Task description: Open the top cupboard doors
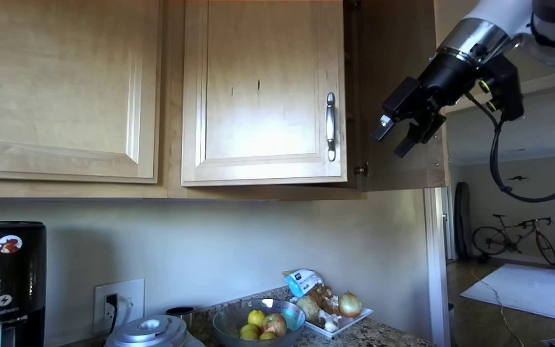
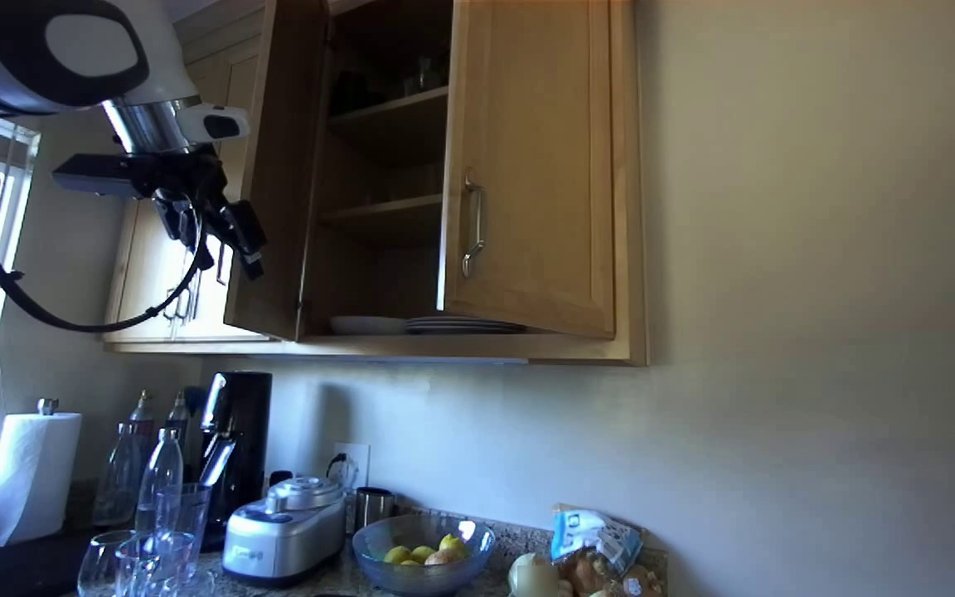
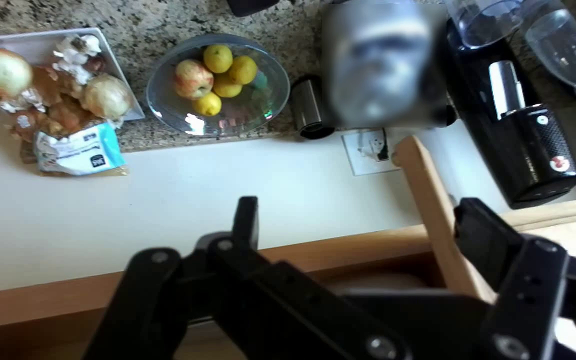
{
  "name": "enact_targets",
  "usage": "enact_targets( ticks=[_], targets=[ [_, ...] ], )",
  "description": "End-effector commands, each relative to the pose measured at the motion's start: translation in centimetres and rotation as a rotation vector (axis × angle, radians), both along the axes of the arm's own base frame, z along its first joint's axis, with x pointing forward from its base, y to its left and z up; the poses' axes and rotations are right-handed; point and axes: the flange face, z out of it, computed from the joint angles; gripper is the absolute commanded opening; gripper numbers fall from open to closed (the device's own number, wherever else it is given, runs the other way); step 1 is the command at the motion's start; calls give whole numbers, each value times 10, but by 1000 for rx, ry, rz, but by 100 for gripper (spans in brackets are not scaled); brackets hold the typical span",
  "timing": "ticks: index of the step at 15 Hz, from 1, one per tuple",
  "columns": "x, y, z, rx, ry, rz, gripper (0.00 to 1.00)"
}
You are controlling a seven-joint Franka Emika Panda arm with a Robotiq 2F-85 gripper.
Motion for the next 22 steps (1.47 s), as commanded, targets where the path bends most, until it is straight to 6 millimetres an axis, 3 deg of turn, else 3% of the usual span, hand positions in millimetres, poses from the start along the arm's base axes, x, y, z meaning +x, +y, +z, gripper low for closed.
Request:
enact_targets(
  ticks=[1,6,11,16,22],
  targets=[
    [-3,-31,0,9,-3,-116,100],
    [29,-68,11,-1,-67,-161,100],
    [86,-75,12,23,-107,-116,100],
    [133,-51,10,3,-75,-7,100],
    [150,-3,25,14,-83,180,100]
  ],
)
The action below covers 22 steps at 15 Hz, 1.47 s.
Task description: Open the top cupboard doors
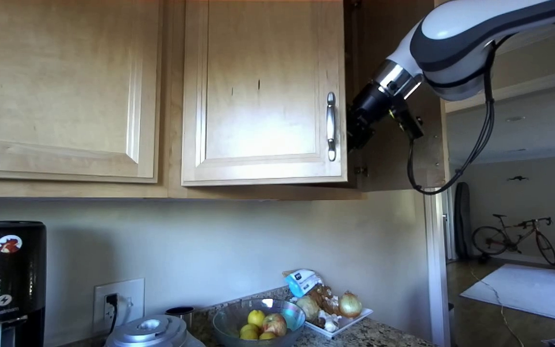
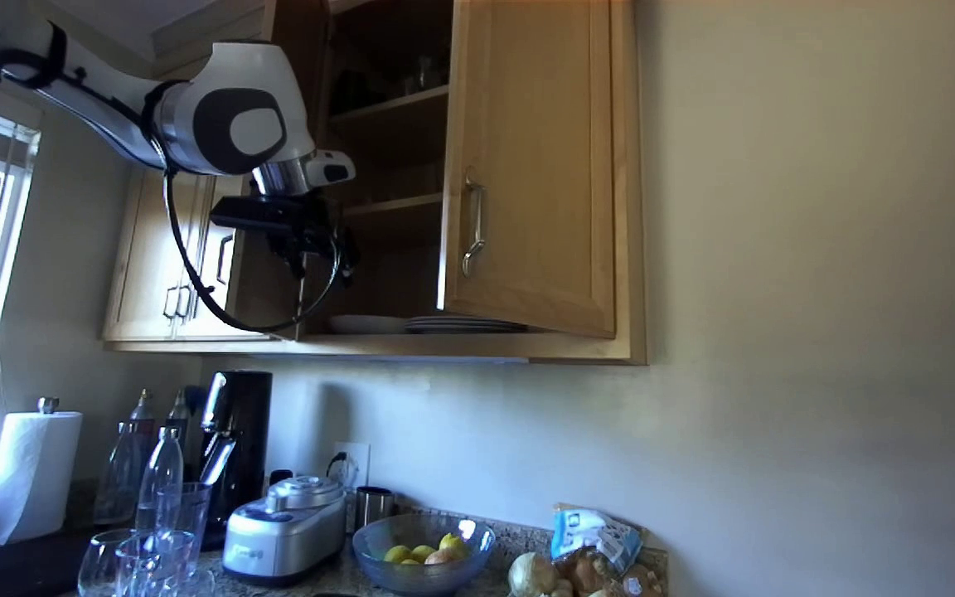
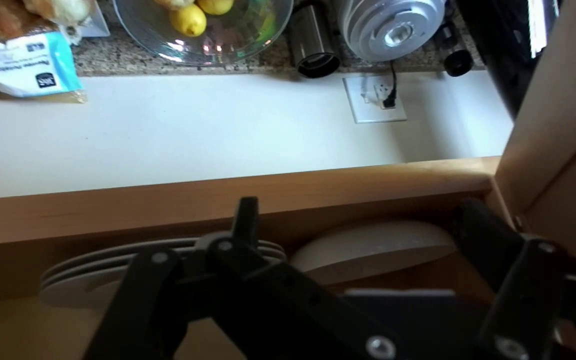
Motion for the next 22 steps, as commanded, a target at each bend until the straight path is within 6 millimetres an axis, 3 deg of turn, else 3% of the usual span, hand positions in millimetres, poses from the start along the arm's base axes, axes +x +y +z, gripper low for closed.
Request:
enact_targets(
  ticks=[1,7,9,11,13,18,22],
  targets=[
    [4,22,14,20,-9,126,100],
    [-14,82,13,26,23,350,100],
    [-13,92,7,8,33,341,100],
    [-3,92,0,1,4,221,100],
    [10,88,-14,-11,43,118,100],
    [51,77,-81,-130,228,-86,100],
    [72,75,-121,-153,441,-187,100]
  ],
)
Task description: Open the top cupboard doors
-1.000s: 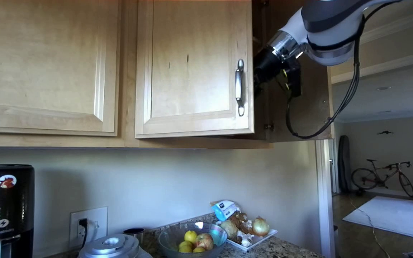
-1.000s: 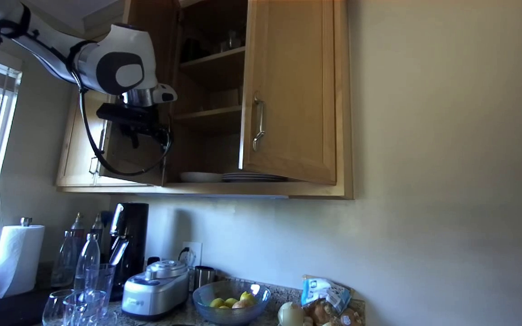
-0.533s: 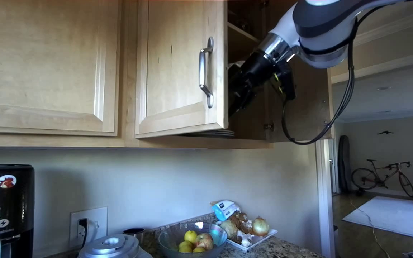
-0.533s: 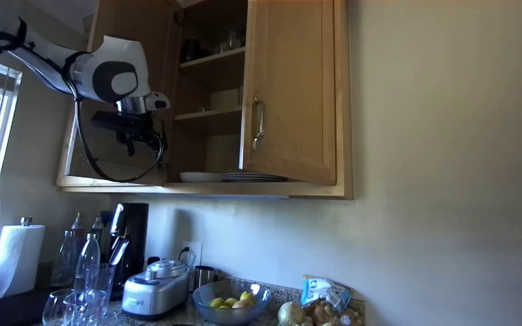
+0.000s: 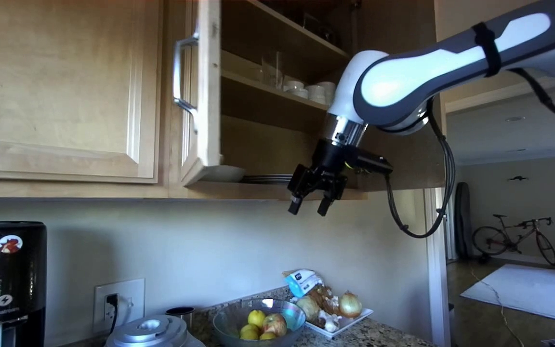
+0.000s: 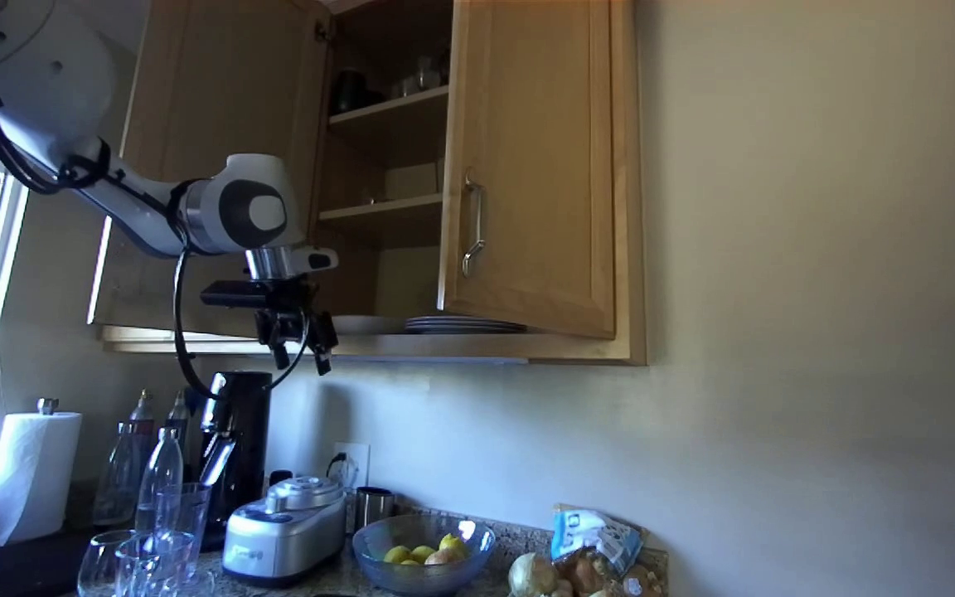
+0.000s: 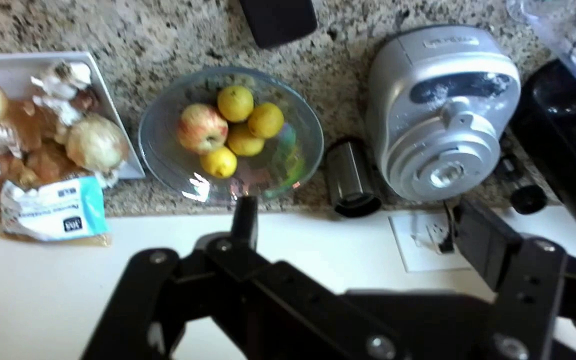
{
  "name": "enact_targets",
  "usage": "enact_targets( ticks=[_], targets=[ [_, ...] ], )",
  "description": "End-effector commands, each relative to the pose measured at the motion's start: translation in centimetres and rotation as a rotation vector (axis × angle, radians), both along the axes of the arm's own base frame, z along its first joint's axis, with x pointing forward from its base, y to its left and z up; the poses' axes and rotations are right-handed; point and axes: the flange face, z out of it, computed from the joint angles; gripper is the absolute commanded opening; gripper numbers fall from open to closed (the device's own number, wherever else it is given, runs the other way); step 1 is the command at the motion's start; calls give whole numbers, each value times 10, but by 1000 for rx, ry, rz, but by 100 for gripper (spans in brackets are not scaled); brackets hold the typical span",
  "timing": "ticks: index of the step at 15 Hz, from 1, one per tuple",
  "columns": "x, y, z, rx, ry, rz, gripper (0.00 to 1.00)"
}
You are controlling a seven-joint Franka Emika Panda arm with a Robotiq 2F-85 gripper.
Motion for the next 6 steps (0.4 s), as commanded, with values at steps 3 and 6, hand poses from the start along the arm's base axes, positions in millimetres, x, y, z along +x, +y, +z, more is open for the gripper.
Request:
enact_targets(
  ticks=[3,6],
  targets=[
    [-2,-17,-20,-17,226,-149,100],
    [2,-13,-25,-13,210,-110,100]
  ],
)
